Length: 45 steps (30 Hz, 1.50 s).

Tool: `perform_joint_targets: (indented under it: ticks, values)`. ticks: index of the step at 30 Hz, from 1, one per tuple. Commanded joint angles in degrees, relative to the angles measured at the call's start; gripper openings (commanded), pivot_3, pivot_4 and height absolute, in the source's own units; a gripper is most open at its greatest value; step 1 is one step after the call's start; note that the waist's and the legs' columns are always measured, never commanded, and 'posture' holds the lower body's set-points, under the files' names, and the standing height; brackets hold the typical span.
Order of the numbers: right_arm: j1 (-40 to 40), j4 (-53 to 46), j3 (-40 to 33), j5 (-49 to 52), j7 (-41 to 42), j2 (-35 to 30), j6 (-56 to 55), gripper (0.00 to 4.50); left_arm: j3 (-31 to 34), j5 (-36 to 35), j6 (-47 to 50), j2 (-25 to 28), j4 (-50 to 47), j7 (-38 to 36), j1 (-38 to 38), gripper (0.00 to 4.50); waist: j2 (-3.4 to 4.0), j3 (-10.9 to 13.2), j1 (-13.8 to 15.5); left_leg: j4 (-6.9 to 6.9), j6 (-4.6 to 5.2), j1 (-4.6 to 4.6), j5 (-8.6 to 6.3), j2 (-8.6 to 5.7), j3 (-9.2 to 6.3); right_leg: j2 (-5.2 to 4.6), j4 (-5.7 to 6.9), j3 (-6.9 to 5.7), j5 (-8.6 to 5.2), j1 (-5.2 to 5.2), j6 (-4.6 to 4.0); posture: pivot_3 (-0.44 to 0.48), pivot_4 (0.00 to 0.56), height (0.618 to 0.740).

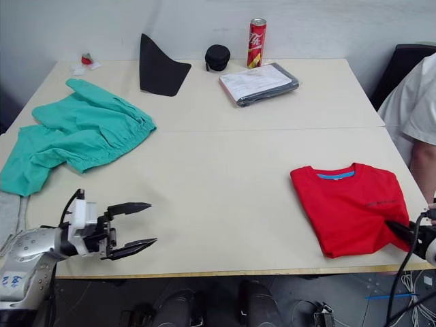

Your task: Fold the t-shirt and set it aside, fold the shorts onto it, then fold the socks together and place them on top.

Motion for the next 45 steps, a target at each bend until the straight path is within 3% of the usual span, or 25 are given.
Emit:
perform_joint_targets:
  ticks: [1, 4, 5, 10, 13, 19, 22, 24, 29, 34, 37, 39, 45]
  values:
    - [2.85, -11.89, -7.09, -1.24, 4.25, -1.33, -9.82, 3.21, 8.53, -2.36, 2.54, 2.67, 0.21, 2.10, 3.21, 4.50, 0.07, 0.04, -0.27, -0.01, 0.00, 0.02, 0.00, 0.00, 0.00, 0.00, 0.01, 0.01, 0.00, -0.01, 0.00, 0.000, 0.150, 0.740]
    - [3.60, -22.04, -7.21, -1.38, 5.50, 1.99, -16.91, 4.32, 15.12, -2.81, 3.98, 3.85, 0.23, 3.56, 6.86, 4.50, 0.06, 0.04, -1.33, -0.13, -0.04, 0.08, 0.00, 0.01, 0.05, 0.01, 0.01, 0.08, 0.00, -0.01, 0.00, 0.000, 0.150, 0.740]
    - [3.62, -24.58, -5.79, -2.08, 4.45, 3.75, -18.44, 4.42, 17.10, -2.42, 3.43, 3.93, 1.62, 3.54, 8.11, 4.50, -0.06, -0.02, -1.53, -0.17, -0.06, 0.09, -0.02, 0.01, 0.03, 0.02, 0.00, 0.08, 0.00, -0.01, 0.00, 0.000, 0.150, 0.740]
    - [1.80, -30.60, 7.23, -10.19, 1.80, 11.50, -28.54, 4.42, 25.50, -0.45, -1.29, 1.62, 9.07, 6.89, 12.47, 4.50, -0.21, -0.07, -1.64, -0.50, -0.47, 0.44, 0.07, 0.09, 0.03, 0.11, 0.03, 0.07, -0.11, 0.10, -0.22, 0.000, 0.150, 0.740]
    - [2.19, -33.98, 14.40, -13.35, 0.59, 15.79, -32.03, 4.42, 31.95, -0.35, -2.30, -1.79, 11.60, 9.90, 19.38, 4.50, -0.15, -0.03, -1.69, -0.50, -0.33, 0.41, 0.05, 0.06, 0.09, 0.03, 0.04, 0.08, -0.17, 0.06, -0.26, 0.000, 0.150, 0.740]
    - [3.31, -33.75, 20.48, -16.71, -1.02, 19.59, -36.82, 4.42, 38.34, -0.80, -3.53, -6.24, 15.41, 15.73, 25.56, 4.50, -0.48, -0.22, -1.49, -0.41, -0.21, 0.43, -0.12, 0.05, 0.08, -0.02, 0.02, 0.05, -0.25, 0.12, -0.27, 0.000, 0.150, 0.740]
    - [2.48, -33.43, 22.13, -16.43, -2.39, 21.48, -36.70, 4.42, 39.59, -1.79, -3.18, -7.15, 14.84, 17.67, 25.78, 4.50, -0.19, -0.02, -1.62, -0.44, 0.10, 0.40, -0.33, -0.18, -0.68, -0.37, -0.12, -0.61, -0.25, 0.63, -0.27, 0.000, 0.150, 0.740]
    - [2.47, -33.60, 22.68, -16.12, -2.81, 22.16, -36.68, 4.42, 39.86, -2.40, -2.78, -6.64, 14.44, 18.19, 25.12, 4.50, -0.24, -0.02, -1.61, -0.39, 0.18, 0.42, -0.06, -0.51, -2.00, -0.99, -0.39, -2.03, -0.28, 1.28, -0.25, 0.000, 0.150, 0.740]
    - [5.93, -37.13, 24.14, -15.77, -2.06, 21.74, -37.19, 4.42, 39.14, -4.19, -0.22, -2.05, 14.43, 18.35, 20.14, 4.50, -0.34, -0.08, 0.14, -0.37, 0.06, 0.31, 0.02, -0.44, -1.69, -1.10, -0.21, -1.96, -0.38, 1.09, -0.41, 0.000, 0.150, 0.740]
    - [8.33, -44.00, 22.78, -10.22, -4.55, 23.34, -33.80, 4.42, 31.00, 1.39, 3.14, 8.73, 16.56, 20.23, 8.92, 4.50, -0.31, -0.06, 0.42, -0.39, -0.04, 0.33, 0.09, -0.39, -1.64, -1.08, 0.01, -1.98, -0.42, 1.06, -0.49, 0.000, 0.150, 0.740]
    - [7.45, -47.38, 23.74, -9.42, -5.99, 23.73, -31.90, 4.42, 22.25, 7.50, 3.49, 14.77, 22.31, 20.82, -0.64, 4.50, -0.30, -0.06, 0.11, -0.40, -0.09, 0.35, 0.12, -0.40, -1.57, -1.08, 0.06, -1.96, -0.40, 1.05, -0.46, 0.000, 0.150, 0.740]
    - [5.63, -48.03, 24.95, -9.93, -6.73, 23.96, -31.16, 4.42, 13.72, 12.06, 3.69, 17.93, 29.08, 19.69, -10.95, 4.50, -0.28, -0.04, -0.32, -0.46, -0.11, 0.39, 0.11, -0.39, -1.42, -1.08, 0.06, -1.84, -0.38, 1.02, -0.43, 0.000, 0.150, 0.740]
    - [1.25, -46.74, 27.57, -12.21, -8.50, 24.50, -30.06, 4.42, -9.03, 29.43, -1.61, 16.66, 57.89, 18.45, -44.84, 4.50, -0.55, -0.18, 0.14, -0.33, -0.33, -0.02, 0.59, -0.40, -1.26, -0.88, 0.34, -1.88, -0.38, 0.58, -0.42, 0.000, 0.150, 0.740]
